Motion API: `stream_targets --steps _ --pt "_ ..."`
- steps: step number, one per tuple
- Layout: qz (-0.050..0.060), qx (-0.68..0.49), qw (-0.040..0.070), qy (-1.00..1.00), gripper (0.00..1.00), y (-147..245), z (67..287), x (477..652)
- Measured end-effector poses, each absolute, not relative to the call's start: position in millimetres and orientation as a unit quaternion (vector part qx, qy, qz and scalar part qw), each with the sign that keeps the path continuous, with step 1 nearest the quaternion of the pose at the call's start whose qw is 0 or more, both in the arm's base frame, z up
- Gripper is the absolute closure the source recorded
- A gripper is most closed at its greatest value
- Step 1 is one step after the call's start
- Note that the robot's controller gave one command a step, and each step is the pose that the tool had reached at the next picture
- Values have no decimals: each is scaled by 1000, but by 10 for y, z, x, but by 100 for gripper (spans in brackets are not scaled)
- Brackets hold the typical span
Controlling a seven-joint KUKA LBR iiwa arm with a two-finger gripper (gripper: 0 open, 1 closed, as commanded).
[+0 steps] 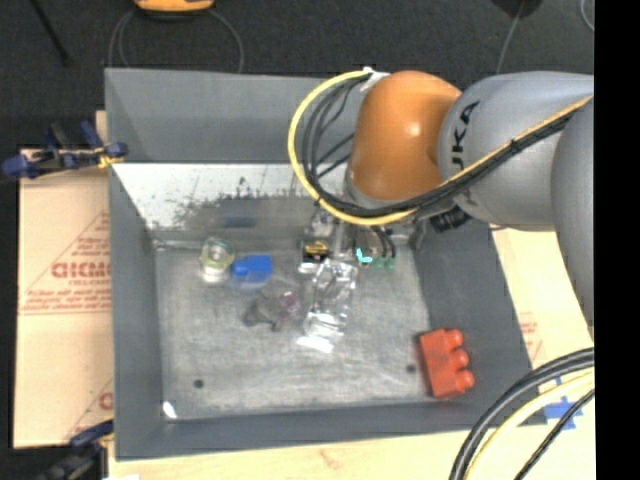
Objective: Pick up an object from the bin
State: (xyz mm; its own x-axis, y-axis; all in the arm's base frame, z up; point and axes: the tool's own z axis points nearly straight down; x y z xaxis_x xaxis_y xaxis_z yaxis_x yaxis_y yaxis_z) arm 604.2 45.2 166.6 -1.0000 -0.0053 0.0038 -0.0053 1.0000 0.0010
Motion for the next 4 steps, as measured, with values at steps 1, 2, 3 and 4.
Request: stream_targets --steps 1,2,3,4 --pt "-1 -60 -6 -998 0 717 728 6029" --pt "0 -67 -8 -998 0 865 745 6039" --pt "-2 -68 -9 -998 100 872 772 6056" --pt "-1 -64 -6 -998 100 837 1528 6123"
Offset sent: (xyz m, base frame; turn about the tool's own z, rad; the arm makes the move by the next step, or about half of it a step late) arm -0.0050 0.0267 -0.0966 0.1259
